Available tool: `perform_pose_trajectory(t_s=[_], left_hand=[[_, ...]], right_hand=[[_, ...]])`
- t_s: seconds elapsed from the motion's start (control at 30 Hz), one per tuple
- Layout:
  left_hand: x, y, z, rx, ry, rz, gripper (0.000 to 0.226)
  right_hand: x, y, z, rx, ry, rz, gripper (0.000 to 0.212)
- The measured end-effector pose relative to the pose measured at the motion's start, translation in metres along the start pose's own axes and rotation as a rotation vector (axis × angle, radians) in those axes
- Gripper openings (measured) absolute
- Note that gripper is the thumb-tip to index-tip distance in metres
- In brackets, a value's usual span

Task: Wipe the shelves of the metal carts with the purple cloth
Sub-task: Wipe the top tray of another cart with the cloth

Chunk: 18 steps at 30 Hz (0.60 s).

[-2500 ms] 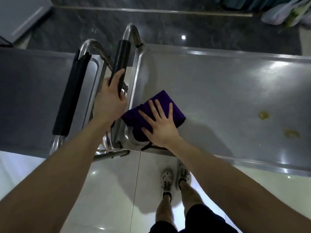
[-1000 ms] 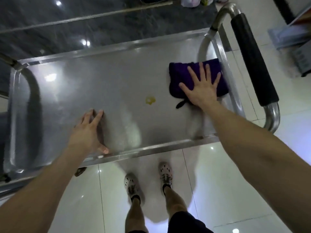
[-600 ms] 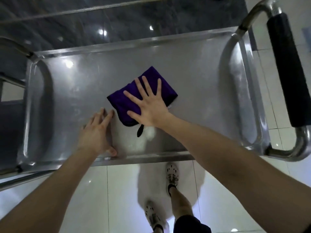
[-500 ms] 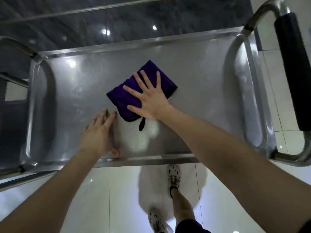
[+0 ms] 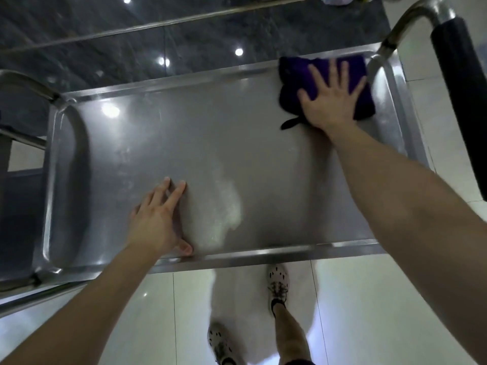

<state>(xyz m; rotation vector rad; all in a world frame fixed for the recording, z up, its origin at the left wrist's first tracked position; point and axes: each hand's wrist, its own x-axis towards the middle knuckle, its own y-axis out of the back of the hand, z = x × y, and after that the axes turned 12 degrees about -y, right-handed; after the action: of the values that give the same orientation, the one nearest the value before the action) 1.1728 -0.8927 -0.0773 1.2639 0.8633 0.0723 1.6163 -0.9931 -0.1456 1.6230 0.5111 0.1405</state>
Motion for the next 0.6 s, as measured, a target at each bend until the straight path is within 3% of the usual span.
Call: perform_pose_trajectory(t_s=[0.1,0.17,0.23,0.3,0.47,0.6], left_hand=[[-0.003,0.0,0.001,0.007,-0.028,0.021,0.172],[-0.003,-0.001,0.001,0.004,-0.039,0.034,0.172],[-0.003,-0.003,0.0,-0.004,-0.039,0.047,0.174],[-0.001,-0.007,-0.002,-0.017,-0.039,0.058,0.177],[0.001,-0.017,-0.008,0.014,-0.057,0.105,0.177],[0.003,-0.015,-0.008,0.009,-0.059,0.093,0.176]], right_hand=[[-0.009,0.002,-0.002,0.006,-0.174,-0.007,0.079],[-0.023,-0.003,-0.04,0.011,-0.268,-0.012,0.08],[-0.042,-0.016,-0.096,0.022,-0.235,-0.003,0.081],[-0.073,-0.034,-0.165,0.021,-0.064,0.002,0.08],[-0.171,-0.081,-0.308,-0.125,0.557,-0.077,0.073],[-0.165,-0.081,-0.311,-0.136,0.685,-0.089,0.071]])
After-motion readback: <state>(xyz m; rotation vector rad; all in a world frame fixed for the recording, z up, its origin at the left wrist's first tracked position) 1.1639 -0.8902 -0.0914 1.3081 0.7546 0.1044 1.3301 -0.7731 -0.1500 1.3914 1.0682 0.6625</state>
